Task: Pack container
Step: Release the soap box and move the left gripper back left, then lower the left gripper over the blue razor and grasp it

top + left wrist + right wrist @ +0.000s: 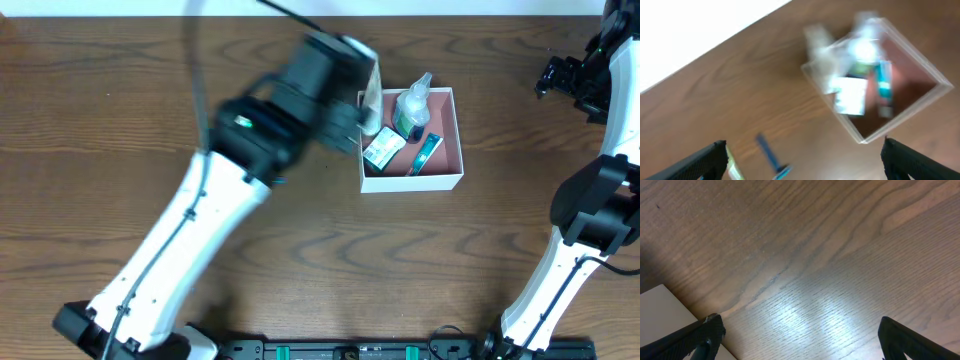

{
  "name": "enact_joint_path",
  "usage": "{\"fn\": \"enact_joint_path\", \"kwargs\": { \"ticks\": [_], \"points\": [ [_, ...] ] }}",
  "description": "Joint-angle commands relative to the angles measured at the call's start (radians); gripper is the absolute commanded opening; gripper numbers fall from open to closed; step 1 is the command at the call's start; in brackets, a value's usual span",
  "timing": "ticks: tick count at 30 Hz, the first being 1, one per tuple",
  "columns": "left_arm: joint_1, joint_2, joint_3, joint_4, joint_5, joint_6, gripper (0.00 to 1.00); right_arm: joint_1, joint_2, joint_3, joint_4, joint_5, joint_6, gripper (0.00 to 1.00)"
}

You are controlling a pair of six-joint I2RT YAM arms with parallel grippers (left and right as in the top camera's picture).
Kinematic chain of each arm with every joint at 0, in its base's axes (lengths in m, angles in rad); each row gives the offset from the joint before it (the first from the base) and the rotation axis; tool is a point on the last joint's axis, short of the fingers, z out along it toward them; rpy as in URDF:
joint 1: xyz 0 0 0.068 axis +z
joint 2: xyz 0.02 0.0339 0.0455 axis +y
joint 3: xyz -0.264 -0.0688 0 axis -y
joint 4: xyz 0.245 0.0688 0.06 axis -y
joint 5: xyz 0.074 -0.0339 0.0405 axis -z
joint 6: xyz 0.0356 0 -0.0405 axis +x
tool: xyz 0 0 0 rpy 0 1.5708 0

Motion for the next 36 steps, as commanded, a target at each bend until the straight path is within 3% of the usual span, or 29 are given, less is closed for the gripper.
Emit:
{"fn": "enact_joint_path", "kwargs": {
  "ticks": [1, 3, 9, 22, 36],
  "points": [
    [0.130, 0.071, -0.040, -0.038, -0.034, -0.183, 0.98, 0.003, 0.000, -0.002, 0.000, 0.010, 0.013, 0.99],
    [0.196, 0.093, -0.064, -0.052, -0.028, -0.248, 0.98, 0.003, 0.000, -0.002, 0.000, 0.010, 0.013, 0.99],
    [0.312, 0.198, -0.121, -0.055, 0.062, -0.277, 0.98, 0.003, 0.000, -0.002, 0.000, 0.010, 0.013, 0.99],
    [0.304, 0.451, -0.123, -0.054, 0.065, -0.313, 0.98, 0.003, 0.000, -0.002, 0.000, 0.010, 0.013, 0.99],
    [0.304, 0.542, -0.123, -0.011, 0.158, -0.315, 0.99, 0.003, 0.000, -0.002, 0.000, 0.010, 0.013, 0.99]
  ]
}}
